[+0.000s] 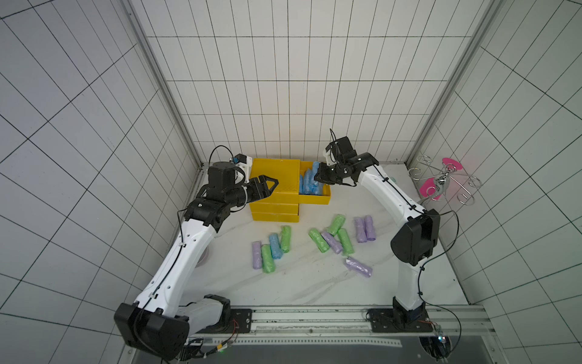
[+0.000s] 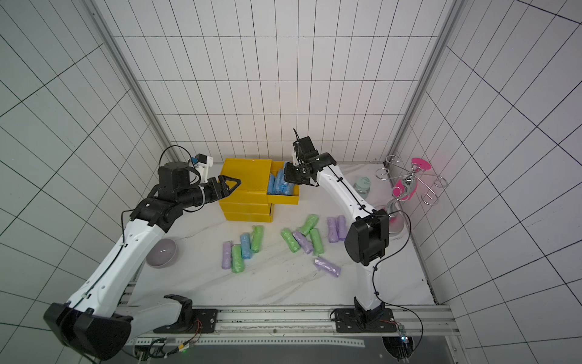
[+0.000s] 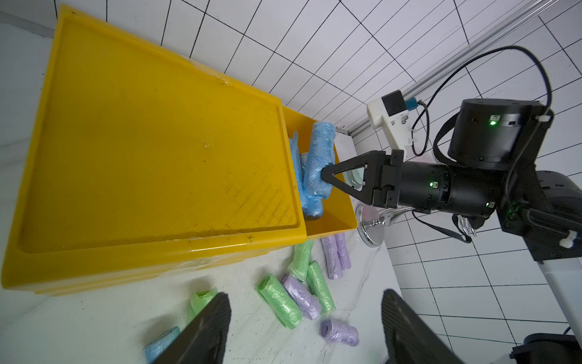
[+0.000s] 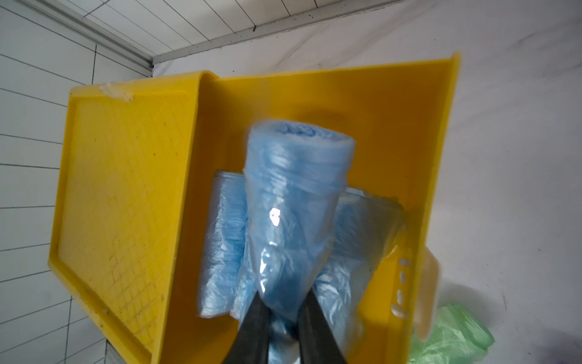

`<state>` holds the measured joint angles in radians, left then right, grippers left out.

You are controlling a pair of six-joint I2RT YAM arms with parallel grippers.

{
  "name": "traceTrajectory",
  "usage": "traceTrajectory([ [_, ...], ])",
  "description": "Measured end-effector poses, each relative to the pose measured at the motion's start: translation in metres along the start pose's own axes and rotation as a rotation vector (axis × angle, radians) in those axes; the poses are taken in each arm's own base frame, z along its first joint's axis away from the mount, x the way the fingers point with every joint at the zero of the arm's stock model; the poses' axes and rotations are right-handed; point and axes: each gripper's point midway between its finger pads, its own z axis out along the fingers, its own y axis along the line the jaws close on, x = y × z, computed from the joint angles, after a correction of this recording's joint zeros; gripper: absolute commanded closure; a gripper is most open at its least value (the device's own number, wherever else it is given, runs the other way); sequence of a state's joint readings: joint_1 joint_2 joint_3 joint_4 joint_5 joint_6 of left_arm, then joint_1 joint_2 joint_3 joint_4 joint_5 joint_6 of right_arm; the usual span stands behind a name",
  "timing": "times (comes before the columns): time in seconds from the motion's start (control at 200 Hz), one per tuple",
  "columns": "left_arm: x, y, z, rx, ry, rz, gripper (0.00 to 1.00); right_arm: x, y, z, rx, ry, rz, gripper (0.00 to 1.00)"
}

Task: Sort the rolls of trash bags by color and place them into the drawer
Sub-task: Place the roll of trash bags in the drawer.

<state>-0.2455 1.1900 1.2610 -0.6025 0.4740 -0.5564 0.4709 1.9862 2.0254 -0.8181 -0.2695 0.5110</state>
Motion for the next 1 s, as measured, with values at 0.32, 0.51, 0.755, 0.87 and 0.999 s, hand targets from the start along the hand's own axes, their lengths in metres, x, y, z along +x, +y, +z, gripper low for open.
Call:
traceTrajectory([
  [0.32,0.011,0.006,-0.001,-0.005,0.015,-0.013,0.25,-0.01,0.007,-0.012,-0.004,-0.026,-0.001,0.55],
  [0.51,0.01,0.005,-0.007,-0.01,0.001,-0.006,0.25,-0.017,0.018,-0.031,-0.018,-0.061,-0.034,0.54],
  [0.755,0.026,0.015,-0.023,-0.049,-0.018,-0.005,0.32,-0.001,0.066,-0.09,-0.08,-0.141,-0.175,0.57],
  [0.87,0.057,0.04,-0.019,-0.095,0.033,-0.055,0.36,0.037,0.094,-0.107,-0.12,-0.124,-0.266,0.6],
  [0.999,0.107,0.076,-0.007,-0.163,0.134,-0.148,0.38,0.09,0.104,-0.097,-0.124,-0.051,-0.341,0.6],
])
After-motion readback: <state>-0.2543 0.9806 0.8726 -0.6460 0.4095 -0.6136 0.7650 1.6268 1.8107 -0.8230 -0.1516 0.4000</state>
